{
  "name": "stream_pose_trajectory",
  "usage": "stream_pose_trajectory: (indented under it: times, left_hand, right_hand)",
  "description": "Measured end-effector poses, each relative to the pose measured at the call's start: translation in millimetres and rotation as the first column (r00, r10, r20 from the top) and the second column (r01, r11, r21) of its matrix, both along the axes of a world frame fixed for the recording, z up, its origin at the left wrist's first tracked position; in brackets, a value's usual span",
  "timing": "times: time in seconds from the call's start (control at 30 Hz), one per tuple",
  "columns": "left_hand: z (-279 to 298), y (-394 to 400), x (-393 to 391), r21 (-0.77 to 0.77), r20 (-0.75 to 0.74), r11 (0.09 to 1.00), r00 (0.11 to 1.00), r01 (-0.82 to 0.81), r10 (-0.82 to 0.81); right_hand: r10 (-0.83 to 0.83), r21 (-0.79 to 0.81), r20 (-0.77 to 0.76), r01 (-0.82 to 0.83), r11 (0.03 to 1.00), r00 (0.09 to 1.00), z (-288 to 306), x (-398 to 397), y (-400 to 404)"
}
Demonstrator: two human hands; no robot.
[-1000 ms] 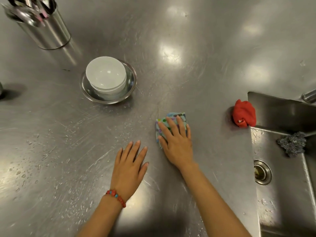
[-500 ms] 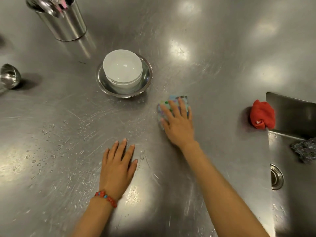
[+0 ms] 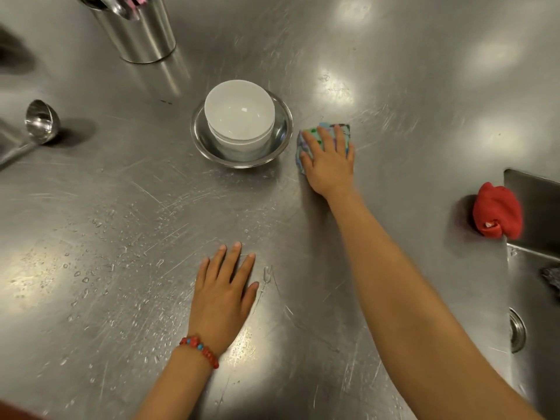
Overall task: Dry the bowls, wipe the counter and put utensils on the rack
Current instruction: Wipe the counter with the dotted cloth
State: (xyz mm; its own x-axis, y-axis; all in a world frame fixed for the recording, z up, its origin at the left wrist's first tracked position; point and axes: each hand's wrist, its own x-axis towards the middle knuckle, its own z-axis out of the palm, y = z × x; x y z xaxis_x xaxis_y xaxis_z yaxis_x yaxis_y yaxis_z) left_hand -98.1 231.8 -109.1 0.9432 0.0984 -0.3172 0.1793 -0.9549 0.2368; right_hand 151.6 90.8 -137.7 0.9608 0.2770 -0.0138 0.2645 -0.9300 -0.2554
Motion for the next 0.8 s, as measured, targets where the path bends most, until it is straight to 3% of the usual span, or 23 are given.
stream_pose_trajectory:
  times: [0.3, 0.43, 0.63, 0.8]
  left_hand:
    - [4, 6, -5, -0.03, 0.075, 1.0, 0.997, 0.003, -0.001]
    - [7, 25, -17, -0.046, 0.061, 0.998, 0.997, -0.053, 0.055]
    - [9, 61, -33, -0.004, 0.049, 0.996, 0.995, -0.09, 0.09]
    - [9, 77, -39, 0.017, -0.009, 1.0, 1.0, -0.016, 0.016]
  right_hand:
    - [0.304, -0.03, 0.025, -0.303, 0.952, 0.952, -2, -151, 19]
    - [0.358, -0.048, 0.034, -0.357, 0.933, 0.933, 0, -143, 18]
    - [0.153, -0.05, -0.026, -0.154, 0.987, 0.988, 4, -81, 51]
    - [0.173, -0.033, -0.021, -0.173, 0.984, 0.985, 4, -149, 62]
